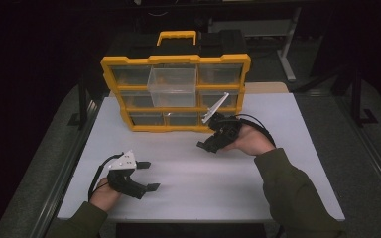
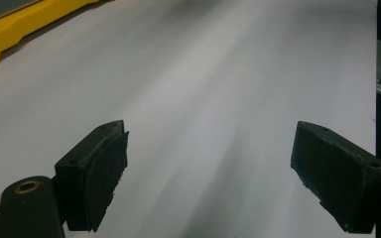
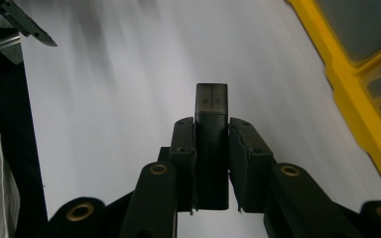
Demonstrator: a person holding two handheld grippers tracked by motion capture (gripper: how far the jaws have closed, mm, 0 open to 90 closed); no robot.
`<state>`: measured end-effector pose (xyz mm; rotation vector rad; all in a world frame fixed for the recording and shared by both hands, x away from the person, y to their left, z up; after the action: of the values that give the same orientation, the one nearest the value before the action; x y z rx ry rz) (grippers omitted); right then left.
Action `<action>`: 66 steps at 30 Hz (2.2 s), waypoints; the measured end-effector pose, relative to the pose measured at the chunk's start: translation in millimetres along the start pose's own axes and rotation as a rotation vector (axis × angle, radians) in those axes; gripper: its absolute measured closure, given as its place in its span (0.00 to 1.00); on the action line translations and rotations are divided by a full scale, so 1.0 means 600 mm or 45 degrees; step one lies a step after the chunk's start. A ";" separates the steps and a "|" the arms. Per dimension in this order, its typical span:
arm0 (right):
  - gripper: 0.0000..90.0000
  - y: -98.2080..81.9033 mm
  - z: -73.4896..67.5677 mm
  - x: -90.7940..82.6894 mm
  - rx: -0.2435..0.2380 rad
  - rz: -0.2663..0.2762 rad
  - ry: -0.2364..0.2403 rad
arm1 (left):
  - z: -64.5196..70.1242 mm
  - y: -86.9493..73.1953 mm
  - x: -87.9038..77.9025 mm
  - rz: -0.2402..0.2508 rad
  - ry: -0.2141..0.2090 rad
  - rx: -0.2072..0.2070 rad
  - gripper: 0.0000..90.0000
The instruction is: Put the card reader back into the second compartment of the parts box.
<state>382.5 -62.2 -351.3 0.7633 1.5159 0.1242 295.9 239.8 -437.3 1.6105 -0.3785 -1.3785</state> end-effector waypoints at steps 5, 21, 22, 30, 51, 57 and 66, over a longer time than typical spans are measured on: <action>0.80 0.007 0.003 -0.015 0.003 0.009 0.009 | 0.000 0.000 0.000 0.006 -0.003 -0.002 0.16; 0.81 0.034 0.011 -0.077 -0.020 0.068 -0.019 | 0.000 0.000 0.001 0.003 -0.005 -0.003 0.16; 0.81 0.036 0.012 -0.081 -0.020 0.068 -0.022 | 0.000 0.000 0.001 0.001 -0.004 -0.007 0.16; 0.81 0.053 0.014 -0.117 -0.034 0.089 -0.033 | 0.000 0.000 -0.001 0.006 -0.007 -0.001 0.16; 0.81 0.120 0.021 -0.230 -0.068 0.166 -0.094 | 0.001 -0.001 -0.002 0.010 -0.009 -0.012 0.16; 0.81 0.145 0.019 -0.259 -0.087 0.193 -0.113 | 0.000 -0.001 -0.002 0.003 -0.009 -0.009 0.16; 0.80 0.190 0.015 -0.277 -0.114 0.239 -0.122 | 0.000 -0.001 -0.002 0.005 -0.010 -0.010 0.16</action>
<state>418.0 -65.6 -152.6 0.8270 1.3376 0.2900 295.2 241.2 -437.0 1.5976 -0.3804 -1.3821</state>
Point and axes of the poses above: each handheld gripper's, and its own axes: x roughly forward along the jaws, y roughly out of its top, z roughly to its right, the point moved 2 cm from there along x, roughly forward along the jaws
